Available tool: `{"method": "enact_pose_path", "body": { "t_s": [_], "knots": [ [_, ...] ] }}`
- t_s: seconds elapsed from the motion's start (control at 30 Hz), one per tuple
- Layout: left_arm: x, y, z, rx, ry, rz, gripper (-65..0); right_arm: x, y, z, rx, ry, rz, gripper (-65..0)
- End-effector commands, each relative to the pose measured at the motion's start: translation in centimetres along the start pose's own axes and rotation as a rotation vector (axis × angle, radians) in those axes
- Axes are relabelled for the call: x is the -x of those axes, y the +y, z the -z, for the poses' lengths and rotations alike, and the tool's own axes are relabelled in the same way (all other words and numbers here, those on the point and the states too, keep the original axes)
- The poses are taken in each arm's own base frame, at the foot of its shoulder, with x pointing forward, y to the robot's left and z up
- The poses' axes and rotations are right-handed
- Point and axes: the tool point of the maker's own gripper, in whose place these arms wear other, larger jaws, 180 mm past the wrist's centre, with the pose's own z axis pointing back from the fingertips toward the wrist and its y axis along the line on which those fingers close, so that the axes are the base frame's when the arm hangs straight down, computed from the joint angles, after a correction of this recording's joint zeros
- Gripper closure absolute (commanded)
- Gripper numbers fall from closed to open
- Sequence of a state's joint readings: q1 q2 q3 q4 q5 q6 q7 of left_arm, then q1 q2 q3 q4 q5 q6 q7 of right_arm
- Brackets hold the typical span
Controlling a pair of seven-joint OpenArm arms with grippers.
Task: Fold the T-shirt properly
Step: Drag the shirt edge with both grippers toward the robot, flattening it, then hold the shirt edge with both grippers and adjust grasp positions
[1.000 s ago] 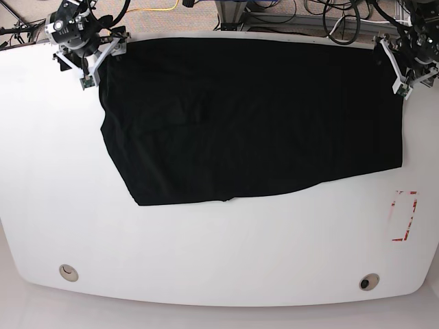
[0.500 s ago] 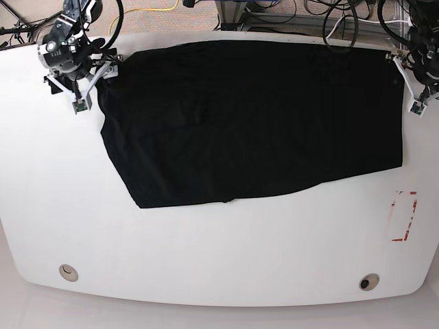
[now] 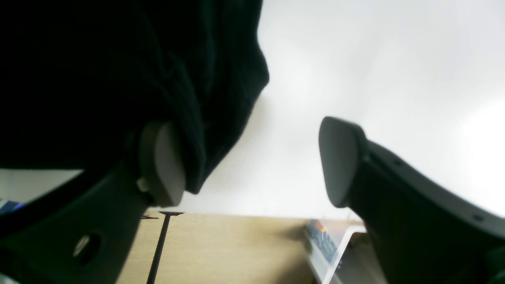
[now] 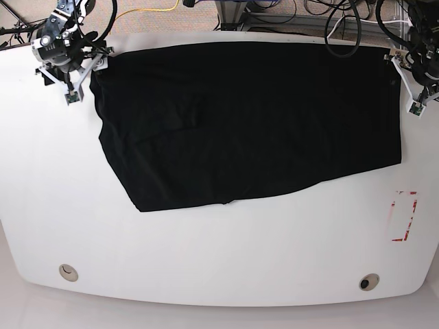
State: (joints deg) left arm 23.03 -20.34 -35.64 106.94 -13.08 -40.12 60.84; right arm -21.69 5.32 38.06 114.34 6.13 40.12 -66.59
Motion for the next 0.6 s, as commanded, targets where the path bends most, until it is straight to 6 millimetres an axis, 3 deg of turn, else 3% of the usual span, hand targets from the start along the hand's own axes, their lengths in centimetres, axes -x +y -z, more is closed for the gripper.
{"method": "enact_pose_path", "body": {
  "t_s": [0.0,0.1,0.23,0.4,0.57],
  "knots": [
    [-0.4,1.0,-0.5,-0.028,-0.013,0.01,-51.8,1.8,-1.0,-0.7,0.038,0.061,-0.013,-46.8],
    [0.0,1.2,-0.5,-0.039,0.004,0.015,-51.8,3.8,-0.5,-0.8,0.019,0.106,-0.02,-46.8],
    [0.7,1.6,-0.4,-0.074,0.044,0.035,-51.8,4.5,-0.1,-0.9,0.007,0.12,-0.019,-46.8],
    [1.4,1.0,-0.1,-0.08,0.068,0.019,-51.8,7.0,0.6,-1.3,-0.012,0.177,-0.023,-46.8],
    [1.3,0.6,0.0,-0.074,0.067,0.023,-51.8,7.1,1.5,-1.1,-0.035,0.183,-0.04,-46.8]
  ]
}}
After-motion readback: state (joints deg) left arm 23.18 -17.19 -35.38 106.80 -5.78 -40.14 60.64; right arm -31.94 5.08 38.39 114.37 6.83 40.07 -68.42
